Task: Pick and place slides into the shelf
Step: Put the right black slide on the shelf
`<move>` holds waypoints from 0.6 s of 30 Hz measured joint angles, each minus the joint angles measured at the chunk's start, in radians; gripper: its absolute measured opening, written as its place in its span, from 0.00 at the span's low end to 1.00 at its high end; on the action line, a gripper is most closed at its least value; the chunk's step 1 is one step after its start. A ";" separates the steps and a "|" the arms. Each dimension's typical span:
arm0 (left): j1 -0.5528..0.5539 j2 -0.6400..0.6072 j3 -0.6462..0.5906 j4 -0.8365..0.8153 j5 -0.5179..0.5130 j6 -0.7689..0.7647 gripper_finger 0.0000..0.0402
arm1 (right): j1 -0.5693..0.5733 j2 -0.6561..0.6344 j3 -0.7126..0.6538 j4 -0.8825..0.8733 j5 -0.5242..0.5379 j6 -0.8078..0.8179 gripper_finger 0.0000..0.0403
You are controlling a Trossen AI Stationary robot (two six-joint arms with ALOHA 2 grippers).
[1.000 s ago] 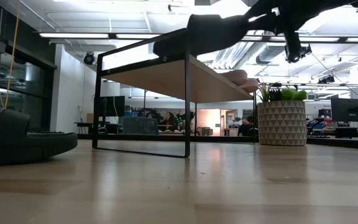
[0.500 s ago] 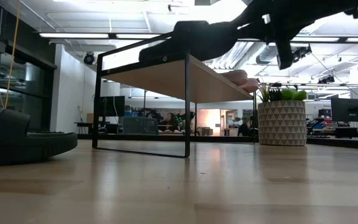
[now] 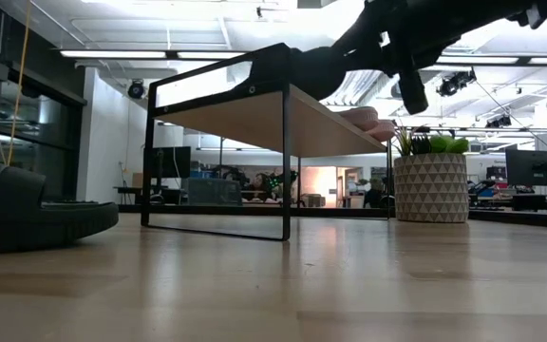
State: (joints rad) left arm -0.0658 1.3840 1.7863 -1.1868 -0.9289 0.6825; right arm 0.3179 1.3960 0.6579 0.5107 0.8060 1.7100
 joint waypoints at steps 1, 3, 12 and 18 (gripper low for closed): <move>0.000 -0.003 0.000 0.001 0.003 0.000 0.46 | 0.000 0.000 0.004 -0.008 0.008 0.001 0.08; 0.000 -0.009 0.000 0.004 0.002 0.000 0.46 | 0.004 0.000 0.006 -0.021 0.025 0.009 0.08; 0.000 -0.030 0.000 0.004 0.002 -0.013 0.46 | 0.047 0.000 0.010 -0.113 0.084 0.123 0.08; 0.000 -0.033 0.000 0.005 0.003 -0.033 0.46 | 0.061 0.000 0.010 -0.112 0.123 0.125 0.08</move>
State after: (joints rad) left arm -0.0658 1.3506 1.7863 -1.1820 -0.9264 0.6491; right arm 0.3784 1.3960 0.6674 0.3991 0.9286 1.8351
